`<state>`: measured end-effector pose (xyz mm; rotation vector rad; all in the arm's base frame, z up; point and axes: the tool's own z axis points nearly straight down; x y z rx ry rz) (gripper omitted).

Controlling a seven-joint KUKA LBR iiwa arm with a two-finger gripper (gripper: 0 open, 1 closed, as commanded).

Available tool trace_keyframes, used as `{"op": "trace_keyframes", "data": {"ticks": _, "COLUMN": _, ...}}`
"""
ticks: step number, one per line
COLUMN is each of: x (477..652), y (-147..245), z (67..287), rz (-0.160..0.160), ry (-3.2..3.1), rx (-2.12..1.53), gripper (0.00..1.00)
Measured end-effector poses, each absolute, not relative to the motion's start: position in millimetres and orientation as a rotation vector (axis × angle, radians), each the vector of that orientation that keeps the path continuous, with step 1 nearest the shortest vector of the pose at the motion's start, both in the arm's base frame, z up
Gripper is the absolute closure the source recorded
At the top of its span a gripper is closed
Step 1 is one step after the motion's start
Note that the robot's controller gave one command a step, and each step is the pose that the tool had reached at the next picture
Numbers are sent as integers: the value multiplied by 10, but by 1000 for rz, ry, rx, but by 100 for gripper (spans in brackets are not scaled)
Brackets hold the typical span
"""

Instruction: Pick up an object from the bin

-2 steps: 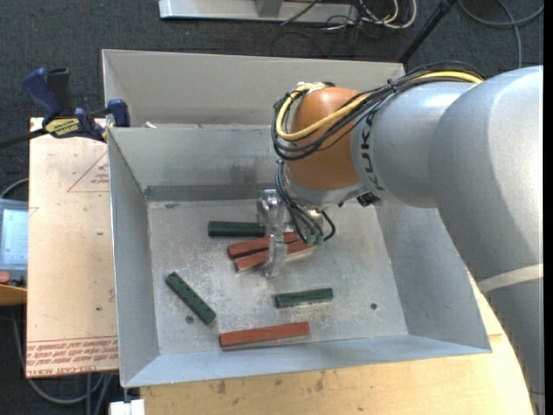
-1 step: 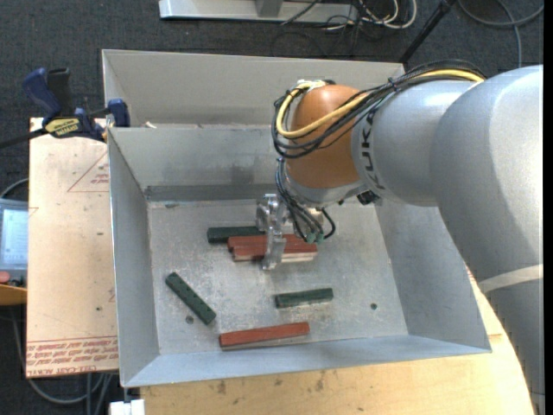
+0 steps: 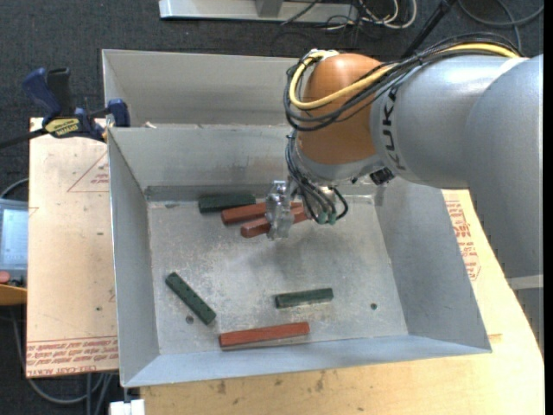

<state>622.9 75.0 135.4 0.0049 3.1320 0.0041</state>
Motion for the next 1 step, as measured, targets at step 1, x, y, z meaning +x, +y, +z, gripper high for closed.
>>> {"op": "trace_keyframes", "data": {"ticks": 1, "x": 6251, "y": 753, "z": 1938, "rz": 4, "ry": 3132, "rx": 5, "gripper": 100}}
